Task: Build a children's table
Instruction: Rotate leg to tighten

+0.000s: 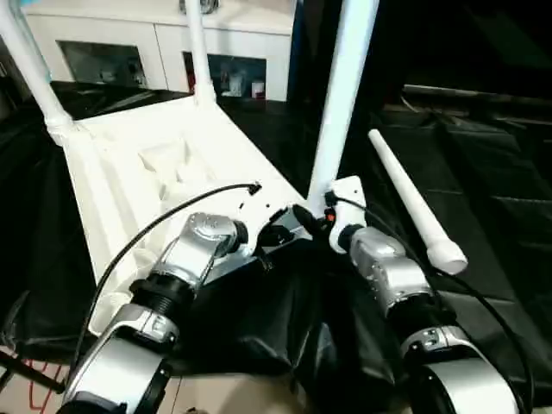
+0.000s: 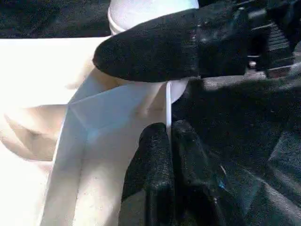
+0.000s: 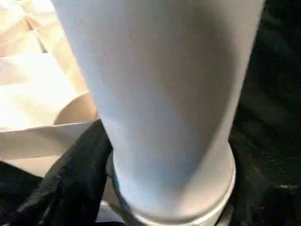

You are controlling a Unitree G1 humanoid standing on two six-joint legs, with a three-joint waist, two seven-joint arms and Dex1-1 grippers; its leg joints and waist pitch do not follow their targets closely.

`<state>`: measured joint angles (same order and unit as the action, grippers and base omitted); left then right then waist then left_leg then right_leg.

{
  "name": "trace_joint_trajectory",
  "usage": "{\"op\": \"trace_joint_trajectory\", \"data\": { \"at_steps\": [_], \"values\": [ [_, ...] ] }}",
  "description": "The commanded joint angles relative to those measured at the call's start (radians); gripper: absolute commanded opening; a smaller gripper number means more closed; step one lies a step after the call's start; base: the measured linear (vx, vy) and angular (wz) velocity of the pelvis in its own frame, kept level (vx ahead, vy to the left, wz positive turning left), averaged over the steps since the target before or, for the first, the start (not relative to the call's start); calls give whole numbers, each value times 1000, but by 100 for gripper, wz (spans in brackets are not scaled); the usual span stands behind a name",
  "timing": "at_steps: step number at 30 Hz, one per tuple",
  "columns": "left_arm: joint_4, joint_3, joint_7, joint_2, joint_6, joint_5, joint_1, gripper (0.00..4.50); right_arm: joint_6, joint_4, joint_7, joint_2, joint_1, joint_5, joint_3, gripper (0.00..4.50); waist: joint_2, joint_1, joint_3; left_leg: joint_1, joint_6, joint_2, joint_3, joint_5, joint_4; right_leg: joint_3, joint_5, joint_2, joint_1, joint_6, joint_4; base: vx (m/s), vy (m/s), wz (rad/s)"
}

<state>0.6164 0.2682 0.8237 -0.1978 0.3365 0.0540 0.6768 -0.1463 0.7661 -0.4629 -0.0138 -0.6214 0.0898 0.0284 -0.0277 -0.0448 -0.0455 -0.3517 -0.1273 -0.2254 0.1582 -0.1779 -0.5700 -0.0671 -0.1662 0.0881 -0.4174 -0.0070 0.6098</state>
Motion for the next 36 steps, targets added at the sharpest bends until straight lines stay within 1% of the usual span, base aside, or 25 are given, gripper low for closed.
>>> {"op": "trace_joint_trajectory", "data": {
  "at_steps": [1,2,4,5,6,7,8,9,11,12,13,14,15,17,18,19,20,22,24,28,30,31,33,35,36],
  "values": [
    [-51,15,39,2,-56,-18,-3,0,-10,-23,-151,28,22,6,-121,381,1,-8,65,-13,52,9,17,-177,60,31,-172,33,68,-209,-70,0,0,0],
    [-55,18,50,-2,-65,-20,-8,0,-1,-22,-163,23,23,3,-126,391,2,-7,65,-14,54,10,17,-179,60,31,-170,32,69,-211,-68,0,0,0],
    [-77,31,90,-24,-80,-22,-25,0,11,-43,-231,-8,35,3,-149,391,4,-4,62,-8,55,7,19,-212,61,33,-201,33,63,-213,-73,0,0,0],
    [-97,36,122,-39,-80,-30,-39,0,19,-63,-280,-30,45,2,-160,391,6,-5,61,-7,53,6,19,-217,61,33,-211,35,62,-214,-74,0,0,0],
    [-118,43,158,-55,-92,-38,-52,0,20,-85,-328,-54,54,6,-168,391,3,-8,60,-7,56,5,18,-229,62,32,-230,34,66,-209,-75,0,0,0],
    [-150,50,209,-75,-107,-55,-72,0,23,-113,-390,-85,65,13,-175,391,3,-7,59,-8,59,4,19,-236,63,34,-241,35,62,-205,-77,0,0,0],
    [-153,51,214,-77,-108,-56,-74,0,24,-115,-396,-88,66,14,-175,391,0,-10,59,-7,60,3,18,-235,63,34,-247,35,62,-205,-75,0,0,0],
    [-167,53,234,-84,-112,-64,-81,0,25,-124,-418,-98,70,17,-177,391,2,-10,58,-6,60,3,20,-239,63,35,-253,34,59,-204,-77,0,0,0],
    [-204,62,287,-111,-114,-79,-102,0,18,-163,-495,-136,84,26,-189,391,2,-14,58,-3,55,2,19,-238,64,35,-259,36,58,-205,-76,0,0,0],
    [-226,72,324,-133,-112,-83,-116,0,13,-191,-551,-167,95,31,-201,391,1,-20,60,-1,59,0,20,-232,63,37,-239,36,59,-210,-74,0,0,0],
    [-232,74,335,-140,-112,-84,-120,0,14,-200,-568,-177,99,33,-206,391,3,-22,58,0,65,-1,22,-231,63,38,-211,33,55,-218,-72,0,0,0],
    [-239,78,348,-149,-112,-85,-124,0,17,-208,-587,-188,102,34,-212,391,3,-24,58,1,65,-1,22,-230,62,37,-203,33,56,-219,-70,0,0,0],
    [-252,84,378,-168,-115,-84,-134,0,17,-220,-623,-212,107,33,-223,391,2,-25,58,-2,64,0,22,-225,63,37,-197,32,57,-223,-68,0,0,0],
    [-260,89,396,-180,-112,-83,-140,0,17,-224,-637,-223,109,29,-229,391,2,-30,58,-2,59,1,22,-218,63,37,-201,33,59,-218,-68,0,0,0],
    [-278,104,442,-210,-114,-85,-154,0,15,-228,-662,-237,112,24,-237,391,3,-32,59,-2,56,1,21,-217,63,37,-204,34,60,-216,-68,0,0,0],
    [-279,104,444,-211,-113,-84,-155,0,14,-228,-664,-238,112,23,-237,376,2,-32,57,-5,55,1,21,-222,64,37,-216,34,60,-212,-69,0,0,0],
    [-285,103,453,-218,-112,-81,-160,0,13,-230,-676,-239,113,22,-236,367,3,-34,58,-2,53,1,21,-224,64,37,-222,35,59,-211,-69,0,0,0],
    [-292,100,455,-223,-107,-84,-163,0,7,-239,-685,-240,116,29,-239,360,5,-37,59,0,49,0,22,-214,63,38,-200,33,58,-217,-67,0,0,0],
    [-298,102,462,-231,-99,-90,-164,0,-6,-251,-692,-240,119,41,-244,329,4,-38,59,-1,45,2,21,-210,63,37,-194,32,60,-216,-65,0,0,0],
    [-305,102,473,-237,-91,-92,-166,0,-16,-259,-702,-236,123,48,-252,309,5,-38,62,-2,42,2,21,-196,62,37,-170,32,61,-221,-62,0,0,0],
    [-303,101,469,-235,-92,-90,-165,0,-18,-257,-700,-234,124,48,-252,288,5,-38,62,-1,43,3,21,-191,62,37,-161,32,62,-222,-61,0,0,0],
    [-292,93,445,-221,-90,-87,-161,0,-39,-248,-673,-223,125,43,-246,285,7,-38,62,-2,43,3,21,-192,61,37,-158,32,62,-224,-61,0,0,0],
    [-277,82,413,-204,-88,-82,-154,0,-55,-236,-638,-210,124,36,-238,281,5,-38,61,-1,40,3,21,-200,62,37,-171,32,62,-223,-63,0,0,0],
    [-254,67,365,-178,-80,-78,-141,0,-59,-219,-579,-187,121,28,-224,279,4,-37,55,-1,30,5,21,-228,65,36,-240,32,59,-204,-71,0,0,0],
    [-238,60,327,-160,-70,-70,-131,0,-63,-198,-518,-165,114,21,-209,278,4,-38,56,-1,25,5,20,-237,65,36,-266,34,60,-196,-74,0,0,0]
  ]
}}
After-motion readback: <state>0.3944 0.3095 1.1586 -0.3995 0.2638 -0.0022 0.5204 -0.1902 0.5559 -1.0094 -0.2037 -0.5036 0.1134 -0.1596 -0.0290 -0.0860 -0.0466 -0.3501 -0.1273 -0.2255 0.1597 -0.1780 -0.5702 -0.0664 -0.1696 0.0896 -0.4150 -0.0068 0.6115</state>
